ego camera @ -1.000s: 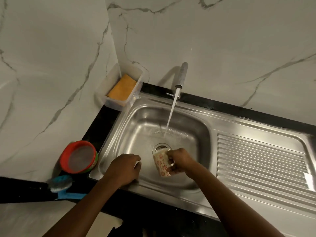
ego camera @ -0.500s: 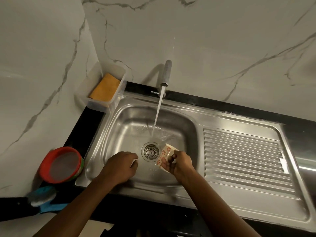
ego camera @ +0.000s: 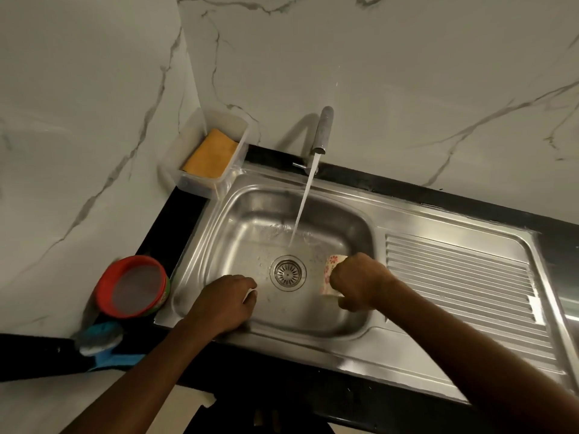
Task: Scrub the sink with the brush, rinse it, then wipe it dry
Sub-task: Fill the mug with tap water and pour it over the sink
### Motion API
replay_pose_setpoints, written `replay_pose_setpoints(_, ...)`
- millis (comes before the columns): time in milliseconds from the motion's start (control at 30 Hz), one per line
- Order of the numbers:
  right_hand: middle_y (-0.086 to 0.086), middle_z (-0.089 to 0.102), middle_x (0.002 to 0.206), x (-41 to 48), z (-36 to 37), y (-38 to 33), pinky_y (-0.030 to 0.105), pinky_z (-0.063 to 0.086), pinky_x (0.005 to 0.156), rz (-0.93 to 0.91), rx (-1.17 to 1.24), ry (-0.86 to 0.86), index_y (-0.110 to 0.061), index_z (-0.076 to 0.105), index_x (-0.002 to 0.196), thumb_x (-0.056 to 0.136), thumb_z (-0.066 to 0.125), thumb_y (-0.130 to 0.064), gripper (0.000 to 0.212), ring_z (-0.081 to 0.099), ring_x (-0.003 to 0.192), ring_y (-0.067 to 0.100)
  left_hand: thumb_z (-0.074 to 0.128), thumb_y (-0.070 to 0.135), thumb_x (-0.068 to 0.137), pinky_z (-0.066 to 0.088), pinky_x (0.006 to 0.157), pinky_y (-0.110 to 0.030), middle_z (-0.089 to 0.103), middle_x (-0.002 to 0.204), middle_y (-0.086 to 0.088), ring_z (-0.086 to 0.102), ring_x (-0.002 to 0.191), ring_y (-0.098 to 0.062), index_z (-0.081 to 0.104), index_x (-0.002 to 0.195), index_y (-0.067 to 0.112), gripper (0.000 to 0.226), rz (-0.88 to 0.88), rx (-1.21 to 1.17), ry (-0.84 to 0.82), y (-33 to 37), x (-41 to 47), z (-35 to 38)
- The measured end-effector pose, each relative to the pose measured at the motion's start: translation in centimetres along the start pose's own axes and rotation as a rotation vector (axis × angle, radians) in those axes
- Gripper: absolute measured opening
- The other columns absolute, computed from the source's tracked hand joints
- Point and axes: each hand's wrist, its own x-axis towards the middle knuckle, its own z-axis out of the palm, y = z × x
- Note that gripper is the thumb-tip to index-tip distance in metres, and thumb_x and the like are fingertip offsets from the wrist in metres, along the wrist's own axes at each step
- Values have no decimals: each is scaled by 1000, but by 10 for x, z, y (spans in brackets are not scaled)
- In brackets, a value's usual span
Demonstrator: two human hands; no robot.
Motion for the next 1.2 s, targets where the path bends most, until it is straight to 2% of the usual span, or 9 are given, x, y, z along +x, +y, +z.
replay_pose_setpoints(133,8,76,110,-10,-2,6,37,57,85,-74,-191,-41,-15,74,115,92,64,-30,29,73,97,28,49,43,102,52,95,-35,69,127,9,62,119,-16,66,129,31,34,-15,-16,10,3,-2,0)
replay_pose_setpoints(267,8,76,116,-5,-2,19,34,59,82,31,-152,80,-15,73,120,94,57,-40,39,74,94,25,48,44,102,51,94,-34,69,127,9,61,120,-15,65,129,32,34,-29,-20,-3,4,-6,-2)
replay_pose_setpoints(433,-4,75,100,16,-1,21,28,56,73,260,137,304,-24,74,105,94,47,-65,50,69,84,15,47,44,104,51,98,-35,69,128,9,62,119,-15,68,126,30,33,-91,-130,37,2,-11,-14)
replay_pose_setpoints(533,-5,71,82,40,-11,5,30,57,69,377,481,369,-25,72,90,95,48,-61,44,65,69,12,48,44,105,54,90,-36,71,120,10,66,104,-14,70,120,31,31,-134,-217,57,-2,-16,-23)
replay_pose_setpoints(633,-3,71,77,65,-34,-14,33,56,65,376,815,392,-23,70,82,94,54,-53,36,65,67,13,49,43,103,55,87,-35,72,114,12,67,96,-10,71,115,32,27,-149,-268,79,-10,-24,-25)
replay_pose_setpoints(733,-1,64,64,91,-68,-34,28,45,57,335,1010,447,-23,60,65,94,60,-42,35,59,58,13,46,48,98,57,84,-38,73,104,15,66,89,-6,70,105,35,28,-181,-316,102,-22,-32,-28)
replay_pose_setpoints(833,4,64,60,119,-98,-52,33,47,54,321,1118,483,-13,64,65,92,62,-41,39,59,54,19,36,56,90,57,81,-38,72,95,16,65,81,-5,68,95,34,39,-182,-388,158,-31,-35,-33)
replay_pose_setpoints(967,10,74,71,152,-131,-75,42,60,66,299,1218,504,-6,72,74,86,60,-47,45,72,68,24,42,49,92,56,78,-36,71,91,17,65,76,-6,65,88,34,28,-168,-429,192,-40,-39,-40)
replay_pose_setpoints(1200,6,74,73,202,-173,-106,36,58,65,260,1159,523,-9,73,72,90,66,-43,39,70,70,20,46,44,92,55,83,-37,72,98,19,66,84,-5,66,93,33,24,-149,-468,211,-53,-46,-51)
